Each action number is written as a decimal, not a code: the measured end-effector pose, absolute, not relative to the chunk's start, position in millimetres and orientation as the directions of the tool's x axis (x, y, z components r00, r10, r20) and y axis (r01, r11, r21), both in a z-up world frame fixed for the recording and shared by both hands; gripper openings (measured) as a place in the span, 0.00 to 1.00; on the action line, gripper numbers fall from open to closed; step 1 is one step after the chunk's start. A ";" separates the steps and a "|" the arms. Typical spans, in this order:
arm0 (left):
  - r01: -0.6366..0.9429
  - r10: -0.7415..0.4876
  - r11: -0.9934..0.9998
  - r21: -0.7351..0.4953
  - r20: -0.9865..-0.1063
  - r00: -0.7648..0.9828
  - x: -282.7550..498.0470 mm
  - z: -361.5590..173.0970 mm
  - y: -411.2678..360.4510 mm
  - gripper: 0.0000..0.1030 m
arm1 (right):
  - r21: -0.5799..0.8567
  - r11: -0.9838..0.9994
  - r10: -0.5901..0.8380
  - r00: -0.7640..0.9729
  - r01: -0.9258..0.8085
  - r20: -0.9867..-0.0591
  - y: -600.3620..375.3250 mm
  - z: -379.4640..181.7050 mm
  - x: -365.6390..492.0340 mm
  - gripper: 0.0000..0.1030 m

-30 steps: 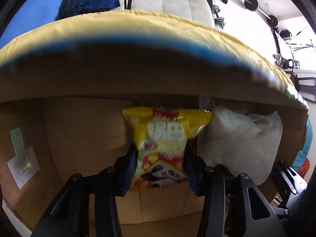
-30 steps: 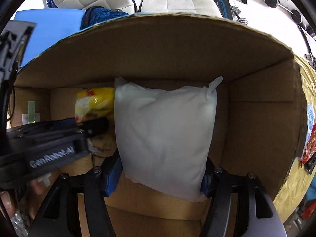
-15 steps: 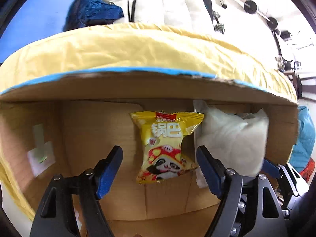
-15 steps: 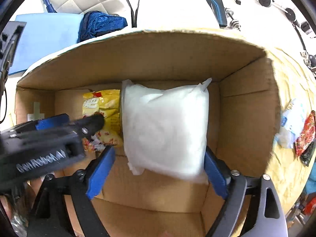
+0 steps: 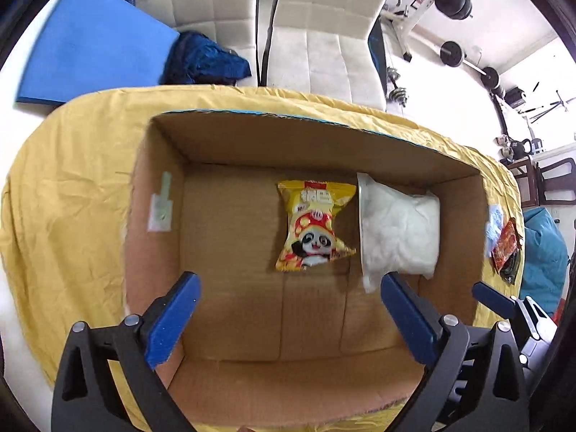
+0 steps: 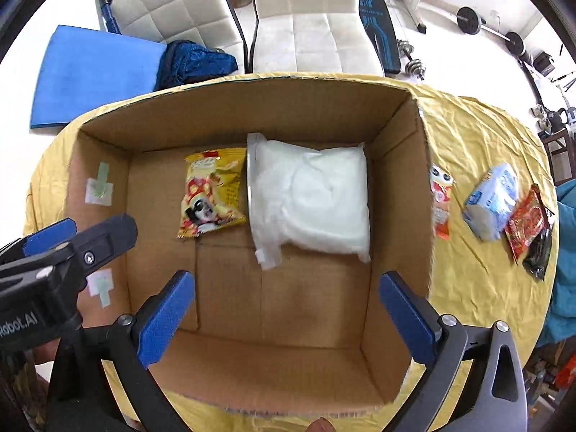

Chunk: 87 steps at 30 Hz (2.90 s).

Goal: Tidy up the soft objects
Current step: 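Lift both grippers out of the box and move toward the remaining bags, then grasp the blue wipes pack with the left gripper while the right grasps the black bag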

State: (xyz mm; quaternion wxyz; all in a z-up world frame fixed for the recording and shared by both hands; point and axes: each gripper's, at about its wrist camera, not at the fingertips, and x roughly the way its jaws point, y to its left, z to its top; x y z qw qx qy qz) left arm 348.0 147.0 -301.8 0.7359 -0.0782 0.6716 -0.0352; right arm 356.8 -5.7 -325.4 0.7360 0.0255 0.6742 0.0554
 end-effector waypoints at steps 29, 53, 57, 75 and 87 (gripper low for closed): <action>-0.055 -0.049 0.996 -0.072 -0.939 0.340 254.3 -183.2 91.5 1.00 | 0.259 0.961 0.275 0.246 -0.094 -0.930 -93.8 -209.1 250.6 1.00; 0.408 -0.047 0.913 0.010 -0.991 0.129 406.6 -330.2 -257.8 1.00 | 0.086 0.921 0.087 0.016 0.379 -0.996 -488.8 -392.7 346.2 1.00; 0.456 -0.005 0.890 0.022 -0.998 0.059 427.5 -377.4 -283.1 0.99 | 0.080 0.924 0.099 -0.032 0.375 -0.995 -489.7 -428.7 359.2 1.00; 0.224 -0.075 0.968 -0.112 -0.983 -0.166 428.1 -456.5 -253.3 0.54 | 0.057 0.943 0.106 -0.131 0.329 -0.986 -481.5 -478.4 350.1 0.62; 0.081 -0.126 0.985 -0.150 -0.961 -0.245 334.5 -470.9 -197.8 0.59 | 0.063 0.939 0.137 -0.199 0.339 -0.970 -476.0 -487.4 276.6 0.63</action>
